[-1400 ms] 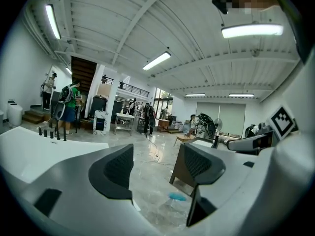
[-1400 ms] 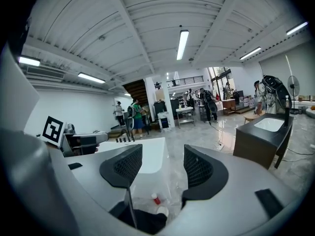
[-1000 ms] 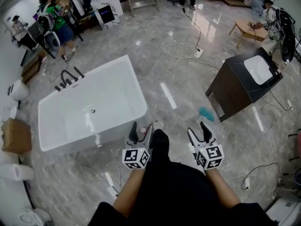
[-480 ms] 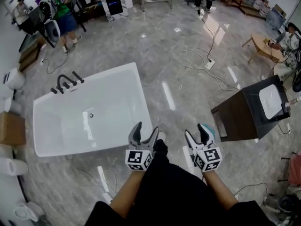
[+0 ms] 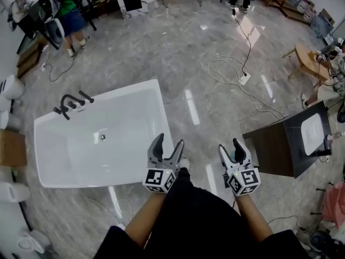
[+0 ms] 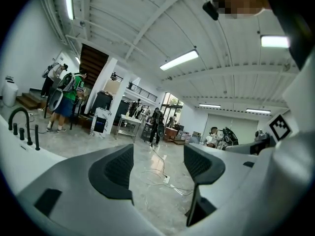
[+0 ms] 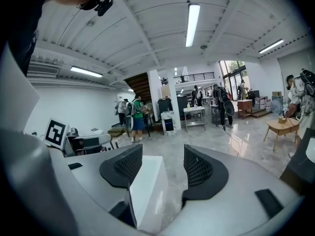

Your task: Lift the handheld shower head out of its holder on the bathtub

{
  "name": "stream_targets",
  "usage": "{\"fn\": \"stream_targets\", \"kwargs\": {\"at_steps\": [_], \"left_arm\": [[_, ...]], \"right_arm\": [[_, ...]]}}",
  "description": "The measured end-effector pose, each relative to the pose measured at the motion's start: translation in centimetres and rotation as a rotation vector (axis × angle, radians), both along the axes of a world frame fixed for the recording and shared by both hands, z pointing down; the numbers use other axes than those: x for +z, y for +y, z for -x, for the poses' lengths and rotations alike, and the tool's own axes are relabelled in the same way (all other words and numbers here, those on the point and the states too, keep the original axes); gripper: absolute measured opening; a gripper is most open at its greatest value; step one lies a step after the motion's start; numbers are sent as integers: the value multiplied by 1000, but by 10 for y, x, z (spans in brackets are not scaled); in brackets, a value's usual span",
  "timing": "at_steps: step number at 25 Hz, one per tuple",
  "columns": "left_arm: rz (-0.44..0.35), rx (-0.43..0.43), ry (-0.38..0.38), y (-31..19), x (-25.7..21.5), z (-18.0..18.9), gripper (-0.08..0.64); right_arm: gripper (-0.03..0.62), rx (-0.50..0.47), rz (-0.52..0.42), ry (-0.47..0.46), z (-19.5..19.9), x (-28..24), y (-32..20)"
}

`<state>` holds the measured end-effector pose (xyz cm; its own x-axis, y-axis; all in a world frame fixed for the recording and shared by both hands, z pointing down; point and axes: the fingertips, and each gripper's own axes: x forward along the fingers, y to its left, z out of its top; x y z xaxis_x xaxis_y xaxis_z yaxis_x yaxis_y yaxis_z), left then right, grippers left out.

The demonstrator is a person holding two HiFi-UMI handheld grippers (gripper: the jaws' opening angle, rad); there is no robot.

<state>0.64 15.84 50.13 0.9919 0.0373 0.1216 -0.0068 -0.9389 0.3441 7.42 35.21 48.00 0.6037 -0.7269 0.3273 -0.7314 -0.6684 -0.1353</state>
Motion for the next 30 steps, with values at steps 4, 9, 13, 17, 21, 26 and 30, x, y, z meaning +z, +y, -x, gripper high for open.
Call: {"fn": "stream_targets", "kwargs": {"at_steps": [4, 9, 13, 17, 21, 26, 30], "left_arm": [[-7, -14, -4, -31, 6, -21, 295], [35, -76, -23, -72, 11, -32, 295], [41, -125, -9, -91, 2, -39, 295], [38, -160, 3, -100, -5, -37, 296], [51, -230, -8, -116, 5, -42, 296], [66, -366, -33, -152, 30, -54, 296], [46, -514, -66, -193, 53, -70, 295]], "right_arm": [[232, -12, -5, 24, -37, -10, -32], [232, -30, -31, 19, -68, -24, -60], [232, -71, -42, 15, -81, -24, -84], [232, -130, -58, -12, -89, -17, -117], [232, -265, -73, -16, -102, -11, -178], [232, -438, -81, -62, -127, 19, -253], [232, -624, -60, -120, -155, 55, -318]]}}
